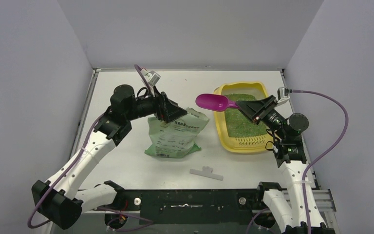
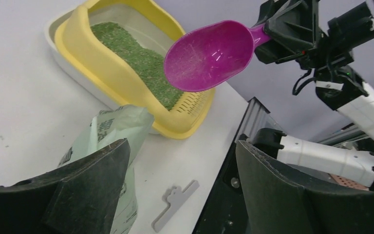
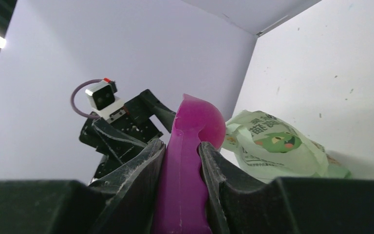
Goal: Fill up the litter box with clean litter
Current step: Adjust the spatula.
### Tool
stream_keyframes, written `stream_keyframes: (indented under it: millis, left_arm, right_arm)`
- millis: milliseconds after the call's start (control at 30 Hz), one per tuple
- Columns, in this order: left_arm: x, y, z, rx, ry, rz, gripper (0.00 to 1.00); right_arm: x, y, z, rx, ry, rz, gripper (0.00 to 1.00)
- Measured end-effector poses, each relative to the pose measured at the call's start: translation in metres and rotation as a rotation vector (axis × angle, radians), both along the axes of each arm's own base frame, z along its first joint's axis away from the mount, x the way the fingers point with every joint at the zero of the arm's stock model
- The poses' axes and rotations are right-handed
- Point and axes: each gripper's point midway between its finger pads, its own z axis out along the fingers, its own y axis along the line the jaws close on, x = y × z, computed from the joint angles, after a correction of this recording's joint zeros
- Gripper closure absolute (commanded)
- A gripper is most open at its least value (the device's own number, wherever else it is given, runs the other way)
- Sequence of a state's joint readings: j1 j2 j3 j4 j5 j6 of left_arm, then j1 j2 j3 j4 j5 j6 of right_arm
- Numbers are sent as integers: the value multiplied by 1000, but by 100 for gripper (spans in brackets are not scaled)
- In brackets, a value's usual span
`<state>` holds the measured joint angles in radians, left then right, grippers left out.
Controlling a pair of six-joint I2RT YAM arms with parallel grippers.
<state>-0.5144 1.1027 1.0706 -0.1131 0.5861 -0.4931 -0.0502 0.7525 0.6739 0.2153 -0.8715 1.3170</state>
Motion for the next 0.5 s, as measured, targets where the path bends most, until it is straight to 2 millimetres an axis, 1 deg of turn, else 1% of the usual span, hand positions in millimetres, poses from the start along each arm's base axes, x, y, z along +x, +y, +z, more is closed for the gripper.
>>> stream_keyframes:
  millis: [67,200,267,400,500]
  left_arm:
    - [3,-8,0,-25,19,-28,27]
    - [9,-29,-12,-65,101,-88,28]
    - [11,-38,-15,-86,134,-104,29]
    - [15,-49,-8,-145,158,-127,29]
    - [16,-53,2,-191,155,-141,31]
  right_arm:
    - [-1,2,3,31,-6,16,100]
    - [-8,8,16,51,-57,49,100]
    - [-11,11,18,52,-65,60,100]
    - [-16,15,18,41,-77,84,100]
    - [-19,19,13,21,-70,101,100]
